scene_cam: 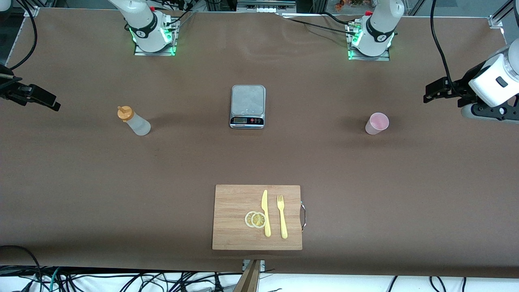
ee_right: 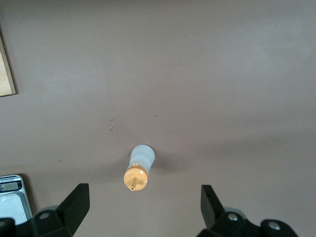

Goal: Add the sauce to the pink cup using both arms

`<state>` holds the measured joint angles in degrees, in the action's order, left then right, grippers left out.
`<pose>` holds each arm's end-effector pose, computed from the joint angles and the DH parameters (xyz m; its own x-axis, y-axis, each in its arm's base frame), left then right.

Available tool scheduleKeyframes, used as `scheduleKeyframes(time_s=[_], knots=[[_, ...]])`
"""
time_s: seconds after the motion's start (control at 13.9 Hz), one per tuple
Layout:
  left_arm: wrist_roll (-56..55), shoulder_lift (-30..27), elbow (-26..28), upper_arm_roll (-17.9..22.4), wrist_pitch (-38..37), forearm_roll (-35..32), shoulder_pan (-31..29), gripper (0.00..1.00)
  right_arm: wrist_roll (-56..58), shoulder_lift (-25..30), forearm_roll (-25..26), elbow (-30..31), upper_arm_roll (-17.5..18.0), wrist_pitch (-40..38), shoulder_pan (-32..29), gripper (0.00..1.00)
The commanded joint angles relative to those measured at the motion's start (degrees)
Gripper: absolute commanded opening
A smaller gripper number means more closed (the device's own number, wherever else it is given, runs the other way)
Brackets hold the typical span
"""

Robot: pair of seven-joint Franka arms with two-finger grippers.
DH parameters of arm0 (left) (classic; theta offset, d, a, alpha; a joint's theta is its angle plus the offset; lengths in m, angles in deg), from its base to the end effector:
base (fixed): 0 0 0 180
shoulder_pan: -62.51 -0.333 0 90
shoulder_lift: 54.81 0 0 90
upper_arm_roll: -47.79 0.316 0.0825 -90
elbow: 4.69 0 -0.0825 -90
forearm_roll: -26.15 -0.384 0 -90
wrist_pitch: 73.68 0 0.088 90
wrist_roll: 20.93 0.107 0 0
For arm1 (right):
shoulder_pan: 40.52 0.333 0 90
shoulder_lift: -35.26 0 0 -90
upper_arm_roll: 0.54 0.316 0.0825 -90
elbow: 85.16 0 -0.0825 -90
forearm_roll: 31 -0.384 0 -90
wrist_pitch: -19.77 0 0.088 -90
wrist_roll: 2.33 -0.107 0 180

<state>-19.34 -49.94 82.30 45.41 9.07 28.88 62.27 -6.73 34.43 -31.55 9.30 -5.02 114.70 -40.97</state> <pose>0.5649 -0.0257 0.5915 0.9851 -0.0710 -0.1566 -0.0630 -0.9965 0.0555 0.5624 -0.0473 0.5870 0.9866 -0.1629 -0.0069 -0.1630 -0.9866 -0.0079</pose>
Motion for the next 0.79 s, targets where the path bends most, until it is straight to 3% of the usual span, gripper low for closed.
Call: scheduleKeyframes(time_s=[0.0, 0.72], knots=[[-0.4, 0.3, -0.8, -0.3, -0.9, -1.1, -0.3, 1.00, 0.2, 0.8, 0.6, 0.4, 0.3, -0.6, -0.2, 1.00], [-0.4, 1.4, -2.3, -0.3, -0.9, -1.1, -0.2, 1.00, 0.3, 0.8, 0.6, 0.4, 0.3, -0.6, -0.2, 1.00]])
